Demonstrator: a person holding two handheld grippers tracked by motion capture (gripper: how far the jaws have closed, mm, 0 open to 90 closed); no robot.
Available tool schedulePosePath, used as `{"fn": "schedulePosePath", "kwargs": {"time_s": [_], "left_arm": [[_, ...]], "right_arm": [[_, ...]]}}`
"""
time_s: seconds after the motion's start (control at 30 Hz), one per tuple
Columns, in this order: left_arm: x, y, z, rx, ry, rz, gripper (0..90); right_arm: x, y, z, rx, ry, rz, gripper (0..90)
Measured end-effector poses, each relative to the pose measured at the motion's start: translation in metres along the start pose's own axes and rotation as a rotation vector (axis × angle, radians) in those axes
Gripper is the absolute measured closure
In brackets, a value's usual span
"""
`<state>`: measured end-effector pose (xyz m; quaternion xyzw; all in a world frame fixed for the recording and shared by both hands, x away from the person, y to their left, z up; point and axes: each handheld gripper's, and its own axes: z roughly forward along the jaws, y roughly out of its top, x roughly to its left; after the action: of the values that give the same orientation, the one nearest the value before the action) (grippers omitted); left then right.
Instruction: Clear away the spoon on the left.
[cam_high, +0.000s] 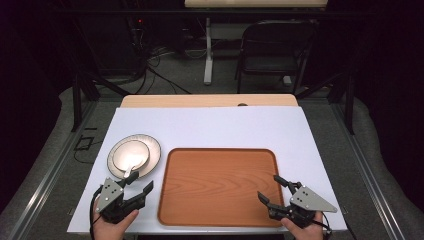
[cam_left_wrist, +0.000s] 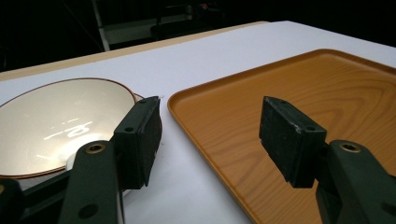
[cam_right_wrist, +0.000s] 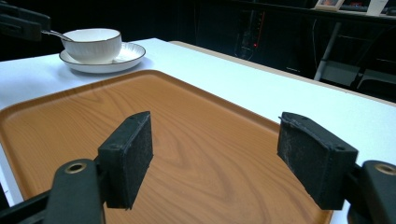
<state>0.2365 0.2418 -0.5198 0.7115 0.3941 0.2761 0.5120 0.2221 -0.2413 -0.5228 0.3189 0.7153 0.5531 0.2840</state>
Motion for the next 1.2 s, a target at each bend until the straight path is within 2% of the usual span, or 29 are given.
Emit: {"fn": "schedulePosePath", "kwargs": {"time_s": [0.2,0.23,0.3,0.33,0.5,0.67,0.8,0.87,0.97,1.03,1.1,1.2], "left_arm": [[0.003,0.0,-0.001,0.01,0.005,-0.026,37.5],[0.005,0.0,0.0,0.016,0.007,-0.042,37.5],[0.006,0.0,0.0,0.017,0.005,-0.047,37.3],[0.007,0.0,0.0,0.018,0.013,-0.057,36.3],[0.009,0.001,-0.002,-0.006,0.048,-0.056,33.8],[0.012,0.001,-0.007,-0.024,0.077,-0.071,32.8],[0.015,0.002,-0.011,-0.042,0.1,-0.098,32.2],[0.018,0.002,-0.012,-0.044,0.106,-0.106,31.4],[0.02,0.002,-0.014,-0.048,0.123,-0.111,31.4],[0.024,0.003,-0.017,-0.048,0.153,-0.129,31.4],[0.025,0.005,-0.018,-0.049,0.158,-0.137,31.4],[0.029,0.012,-0.021,-0.041,0.193,-0.132,31.4]], "right_arm": [[0.002,0.001,-0.002,-0.017,0.001,-0.014,29.3],[0.003,0.001,-0.002,-0.009,0.017,-0.003,29.7],[0.002,0.001,-0.002,-0.005,0.024,-0.009,29.6],[0.002,0.0,0.0,0.014,0.028,-0.008,29.5],[0.002,-0.001,0.002,0.03,0.01,-0.01,23.1],[0.003,0.0,0.001,-0.011,0.013,-0.021,16.6],[0.004,0.001,0.0,-0.029,0.006,-0.01,14.2],[0.004,0.0,0.001,-0.021,0.0,-0.029,14.2],[0.004,0.0,0.002,-0.015,0.003,-0.033,14.2],[0.005,-0.001,0.003,-0.013,0.014,-0.034,14.2],[0.005,-0.001,0.003,-0.01,0.015,-0.033,14.1],[0.005,-0.001,0.004,-0.002,0.016,-0.035,14.2]]}}
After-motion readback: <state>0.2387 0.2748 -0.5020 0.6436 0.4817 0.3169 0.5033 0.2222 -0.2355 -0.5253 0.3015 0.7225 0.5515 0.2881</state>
